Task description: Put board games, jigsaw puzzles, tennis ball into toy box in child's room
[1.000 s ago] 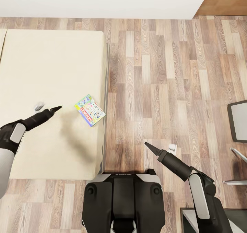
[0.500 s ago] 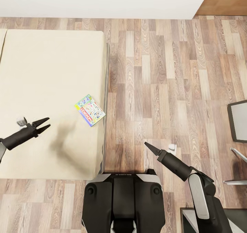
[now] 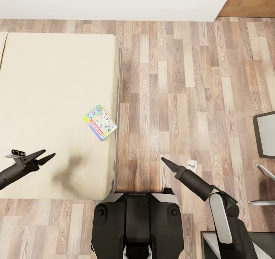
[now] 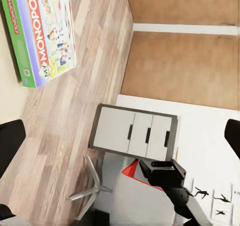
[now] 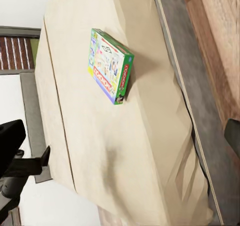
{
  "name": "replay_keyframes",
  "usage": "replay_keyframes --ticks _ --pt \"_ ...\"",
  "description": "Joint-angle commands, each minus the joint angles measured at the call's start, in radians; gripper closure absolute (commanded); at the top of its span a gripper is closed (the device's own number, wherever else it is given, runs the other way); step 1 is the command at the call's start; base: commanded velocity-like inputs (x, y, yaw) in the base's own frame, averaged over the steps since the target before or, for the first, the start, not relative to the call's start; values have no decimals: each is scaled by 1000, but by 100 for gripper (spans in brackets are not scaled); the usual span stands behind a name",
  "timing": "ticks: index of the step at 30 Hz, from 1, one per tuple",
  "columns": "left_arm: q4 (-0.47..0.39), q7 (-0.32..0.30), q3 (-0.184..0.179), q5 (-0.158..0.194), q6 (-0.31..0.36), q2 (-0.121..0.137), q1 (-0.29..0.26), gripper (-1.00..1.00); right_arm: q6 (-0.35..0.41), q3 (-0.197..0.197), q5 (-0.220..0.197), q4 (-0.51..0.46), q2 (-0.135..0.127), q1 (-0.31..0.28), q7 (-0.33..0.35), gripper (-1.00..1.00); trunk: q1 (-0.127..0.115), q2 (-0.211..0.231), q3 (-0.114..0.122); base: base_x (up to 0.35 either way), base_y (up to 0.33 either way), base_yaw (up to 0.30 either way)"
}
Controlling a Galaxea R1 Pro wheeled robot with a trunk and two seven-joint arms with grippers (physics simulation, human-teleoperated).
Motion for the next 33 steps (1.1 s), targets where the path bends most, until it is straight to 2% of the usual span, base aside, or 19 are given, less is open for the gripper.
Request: replay_keyframes --ticks 1,8,33 --pt "-5 -6 0 -1 13 0 4 -100 3 -1 -3 3 1 -1 -4 -100 1 -1 -1 0 0 0" --pt "-23 -6 4 5 19 -1 19 -100 -16 2 -6 20 2 -1 -35 -100 1 -1 -1 0 0 0" --pt "-27 -6 8 6 14 -4 23 -100 -23 1 -6 34 2 -1 -41 -100 1 -1 -1 0 0 0"
